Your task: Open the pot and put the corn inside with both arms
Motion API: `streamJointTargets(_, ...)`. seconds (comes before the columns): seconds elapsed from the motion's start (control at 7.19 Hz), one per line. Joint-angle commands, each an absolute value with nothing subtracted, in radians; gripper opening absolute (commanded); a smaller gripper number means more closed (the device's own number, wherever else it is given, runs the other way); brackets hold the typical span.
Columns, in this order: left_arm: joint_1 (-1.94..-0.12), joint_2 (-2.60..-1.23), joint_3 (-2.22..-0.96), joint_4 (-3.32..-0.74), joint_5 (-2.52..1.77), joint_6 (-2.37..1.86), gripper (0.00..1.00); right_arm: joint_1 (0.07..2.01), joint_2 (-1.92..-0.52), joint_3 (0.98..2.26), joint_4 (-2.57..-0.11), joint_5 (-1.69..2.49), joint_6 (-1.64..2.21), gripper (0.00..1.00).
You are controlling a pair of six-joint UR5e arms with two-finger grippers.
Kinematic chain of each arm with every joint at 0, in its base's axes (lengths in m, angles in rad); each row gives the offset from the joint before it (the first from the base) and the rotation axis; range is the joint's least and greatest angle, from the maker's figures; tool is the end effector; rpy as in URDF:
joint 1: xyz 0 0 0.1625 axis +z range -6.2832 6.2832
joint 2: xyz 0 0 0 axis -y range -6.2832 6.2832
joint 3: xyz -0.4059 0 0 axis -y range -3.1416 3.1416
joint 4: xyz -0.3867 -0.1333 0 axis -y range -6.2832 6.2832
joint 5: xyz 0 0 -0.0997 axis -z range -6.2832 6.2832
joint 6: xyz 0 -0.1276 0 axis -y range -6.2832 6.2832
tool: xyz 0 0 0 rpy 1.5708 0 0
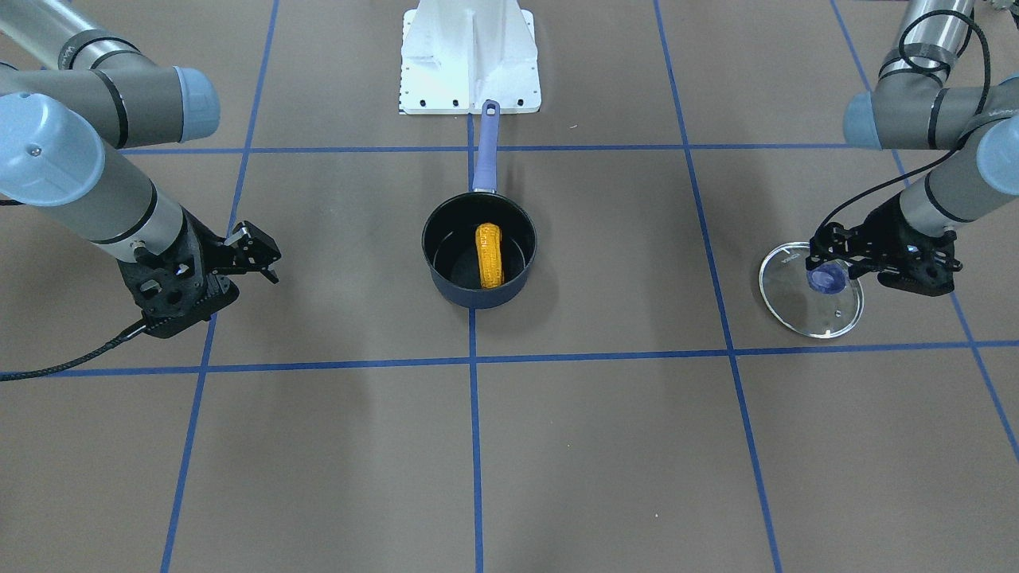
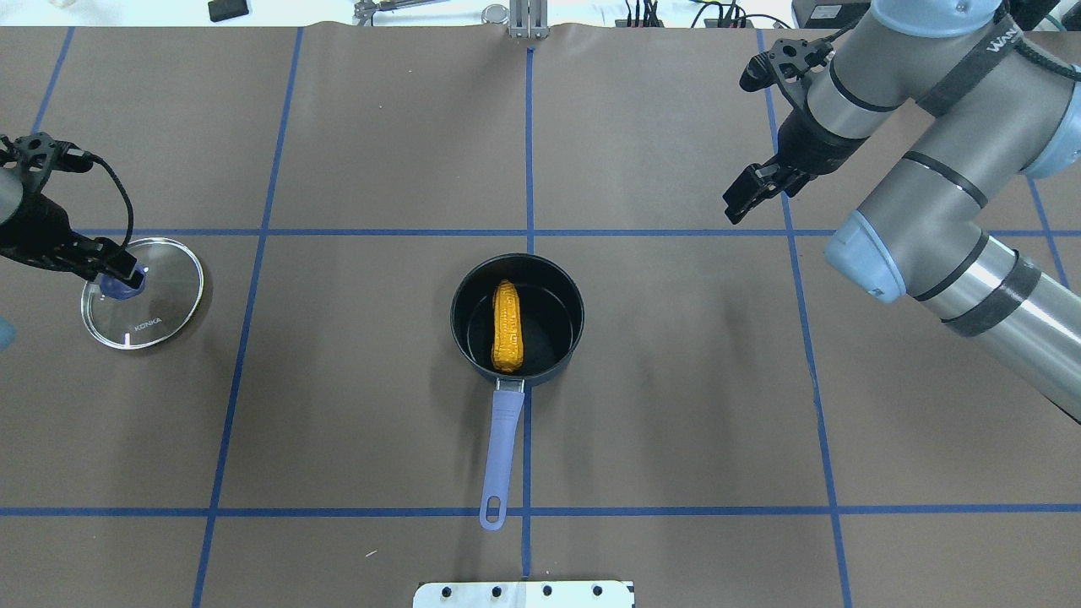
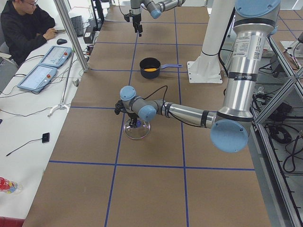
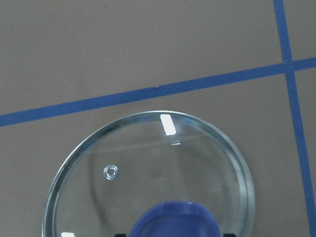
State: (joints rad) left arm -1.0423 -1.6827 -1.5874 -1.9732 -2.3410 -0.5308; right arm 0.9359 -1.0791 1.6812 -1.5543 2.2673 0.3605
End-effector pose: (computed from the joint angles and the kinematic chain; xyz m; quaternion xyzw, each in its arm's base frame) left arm 0.2446 -0.5070 0.5448 0.0267 0.4357 0.0975 0.8944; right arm -0.3431 -0.5525 0.3232 0.0962 -0.4222 -0.2254 0.8727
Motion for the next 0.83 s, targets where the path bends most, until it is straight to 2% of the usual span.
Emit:
streamJointTargets(0.0, -1.039, -1.686, -1.594, -1.976, -2.342, -0.531, 0.97, 0.934, -1.077, 1.678, -1.554, 2.267, 0.360, 1.00)
streamJointTargets(0.28, -1.045, -1.704, -1.611, -1.965, -2.407, -0.528, 0.98, 0.968, -1.077, 1.686, -1.555, 2.266, 0.364, 1.00)
streamJointTargets(0.7, -1.194, -1.720, -1.617, -1.963, -2.422, -0.476, 0.99, 1.063, -1.086, 1.680, -1.557, 2.152, 0.368, 1.00)
